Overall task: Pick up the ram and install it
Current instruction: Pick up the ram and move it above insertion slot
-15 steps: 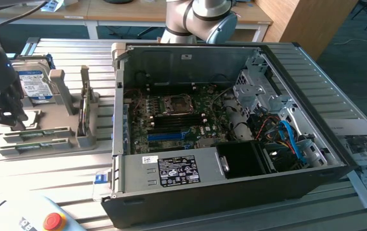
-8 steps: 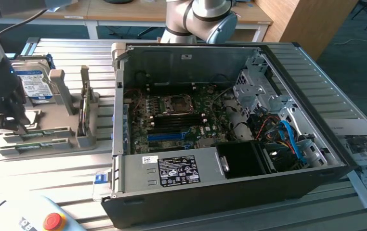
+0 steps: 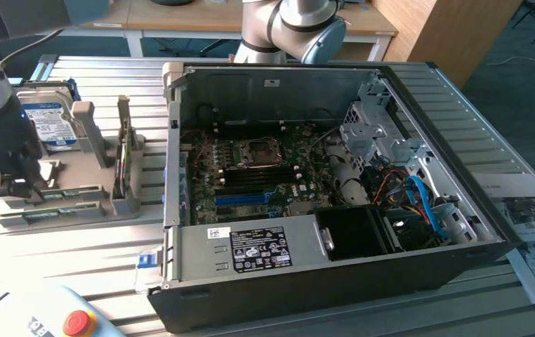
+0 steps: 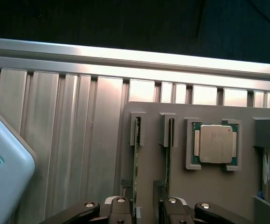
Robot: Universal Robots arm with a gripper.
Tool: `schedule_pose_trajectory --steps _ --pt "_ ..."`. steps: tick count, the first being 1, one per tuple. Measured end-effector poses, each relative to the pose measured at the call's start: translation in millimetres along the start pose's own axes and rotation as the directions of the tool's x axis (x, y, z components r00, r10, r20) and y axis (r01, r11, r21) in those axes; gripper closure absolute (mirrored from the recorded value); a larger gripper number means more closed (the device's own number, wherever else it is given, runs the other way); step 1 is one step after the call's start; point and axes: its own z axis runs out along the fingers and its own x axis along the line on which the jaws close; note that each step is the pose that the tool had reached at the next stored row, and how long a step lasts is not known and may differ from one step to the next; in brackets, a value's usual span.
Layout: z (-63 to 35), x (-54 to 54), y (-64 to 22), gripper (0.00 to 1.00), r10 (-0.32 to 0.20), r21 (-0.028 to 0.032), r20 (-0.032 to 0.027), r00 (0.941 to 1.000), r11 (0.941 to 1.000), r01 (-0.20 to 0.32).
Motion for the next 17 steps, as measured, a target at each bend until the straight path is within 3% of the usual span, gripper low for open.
schedule_pose_trajectory --steps 4,5,10,17 --pt "7.3 0.7 -0.3 0.69 0.0 -0.0001 0.0 1.0 1.0 0.0" --pt "13.3 1.2 -0.5 0.69 0.0 -0.0001 0.0 1.0 1.0 0.0" --pt "13.5 8.8 -0.1 0.69 0.0 0.0 0.0 1.0 1.0 0.0" --pt "13.2 9.4 -3.6 0.69 0.0 -0.0001 -0.0001 1.0 1.0 0.0"
